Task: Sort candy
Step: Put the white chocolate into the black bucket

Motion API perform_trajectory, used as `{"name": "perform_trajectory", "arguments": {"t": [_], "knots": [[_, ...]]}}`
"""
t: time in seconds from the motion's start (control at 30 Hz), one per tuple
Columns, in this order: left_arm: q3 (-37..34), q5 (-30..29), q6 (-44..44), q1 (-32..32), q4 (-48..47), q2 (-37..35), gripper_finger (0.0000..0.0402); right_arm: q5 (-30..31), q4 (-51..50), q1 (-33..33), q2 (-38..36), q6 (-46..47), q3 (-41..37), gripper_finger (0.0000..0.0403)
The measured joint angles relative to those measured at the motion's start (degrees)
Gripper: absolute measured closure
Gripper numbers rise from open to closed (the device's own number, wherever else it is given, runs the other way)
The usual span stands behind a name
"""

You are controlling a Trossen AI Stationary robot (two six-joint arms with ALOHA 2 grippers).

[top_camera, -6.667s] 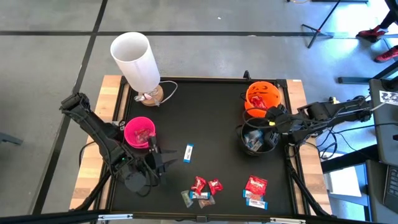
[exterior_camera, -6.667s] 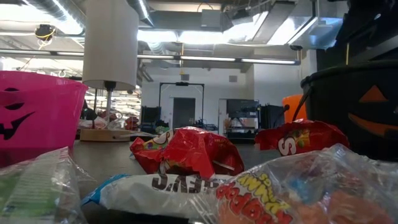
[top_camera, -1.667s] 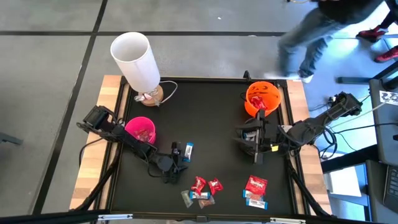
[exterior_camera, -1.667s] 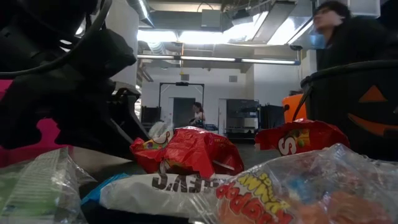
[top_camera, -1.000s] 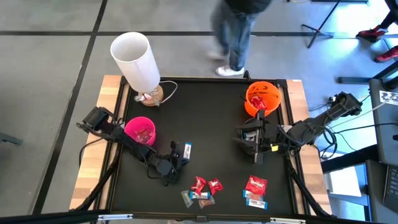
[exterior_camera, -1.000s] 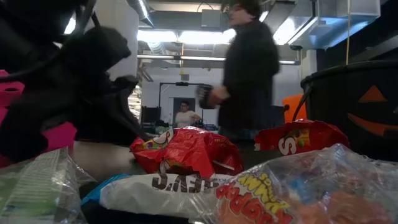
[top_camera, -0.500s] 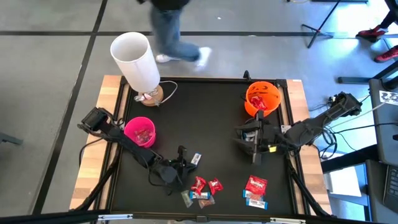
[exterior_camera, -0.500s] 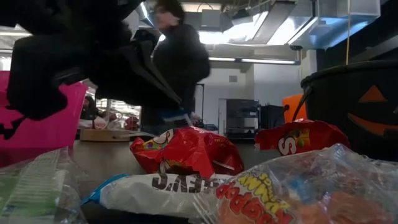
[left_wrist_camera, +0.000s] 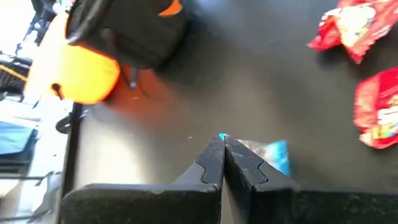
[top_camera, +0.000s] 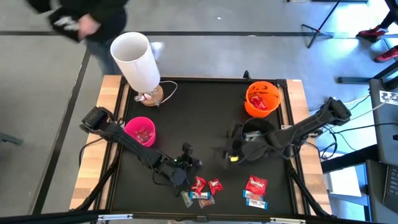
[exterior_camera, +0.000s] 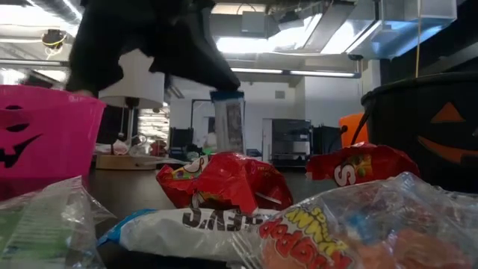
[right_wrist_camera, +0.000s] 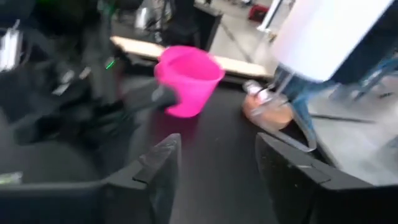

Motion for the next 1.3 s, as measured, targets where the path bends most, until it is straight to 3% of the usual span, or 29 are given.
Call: {"name": "perform_trajectory", "arguments": {"t": [0.23,0.37,0.43,0.63,0.8,0.97,1.17,1.3], "knots": [[0.89,-3.37,-0.65,0.11,-4.19,-4.90,0.0401,-5.73,-1.53,0.08,3.68,9.31,0.00,0.0116],[0.94,-3.05,-0.38,0.17,-4.67,-7.78,0.0401,-7.17,-1.55,0.10,5.53,10.65,-0.02,0.0098],[0.94,0.91,-1.20,0.46,-5.26,-8.49,0.0401,-7.17,-1.52,0.12,6.16,10.66,-0.02,0.0096],[1.02,19.89,-7.45,2.87,-8.75,-7.04,0.0401,-6.32,-2.01,0.12,6.18,10.46,-0.04,0.0096],[0.91,22.41,-6.37,2.97,-14.70,-1.85,0.0400,-6.18,-2.57,0.12,6.18,10.32,-0.04,0.0095],[0.91,25.64,-5.97,3.18,-13.41,2.19,0.0358,-6.19,-2.56,0.12,6.18,10.32,-0.04,0.0095],[0.91,21.37,-4.34,3.19,-15.06,2.64,0.0285,-6.25,-2.96,0.12,6.16,10.30,-0.04,0.0095],[0.91,19.46,-2.73,3.41,-17.83,2.66,0.0256,-6.28,-2.98,0.12,6.16,10.30,-0.04,0.0095]]}}
